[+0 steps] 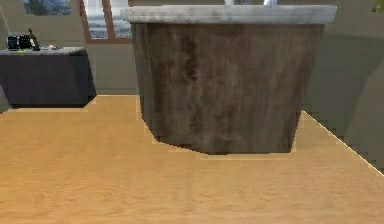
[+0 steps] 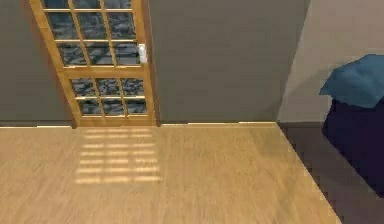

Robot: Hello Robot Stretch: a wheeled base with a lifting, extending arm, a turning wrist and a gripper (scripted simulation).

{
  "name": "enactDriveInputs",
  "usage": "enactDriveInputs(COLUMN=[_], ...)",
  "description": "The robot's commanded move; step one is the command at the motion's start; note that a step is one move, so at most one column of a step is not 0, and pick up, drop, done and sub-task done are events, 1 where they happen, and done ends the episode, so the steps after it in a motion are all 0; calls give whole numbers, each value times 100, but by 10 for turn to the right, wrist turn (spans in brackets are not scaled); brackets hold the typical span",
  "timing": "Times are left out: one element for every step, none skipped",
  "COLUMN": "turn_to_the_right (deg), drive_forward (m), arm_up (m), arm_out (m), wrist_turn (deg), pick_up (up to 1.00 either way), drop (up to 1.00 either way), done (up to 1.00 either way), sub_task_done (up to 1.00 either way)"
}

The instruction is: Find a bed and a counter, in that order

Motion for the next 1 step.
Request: enactDriveInputs(turn_to_the_right=[-300], drive_forward=[0], arm_up=[0], arm_out=[0], wrist_turn=[0], pick_up=[0], drop=[0], done=[0], sub_task_done=[0])
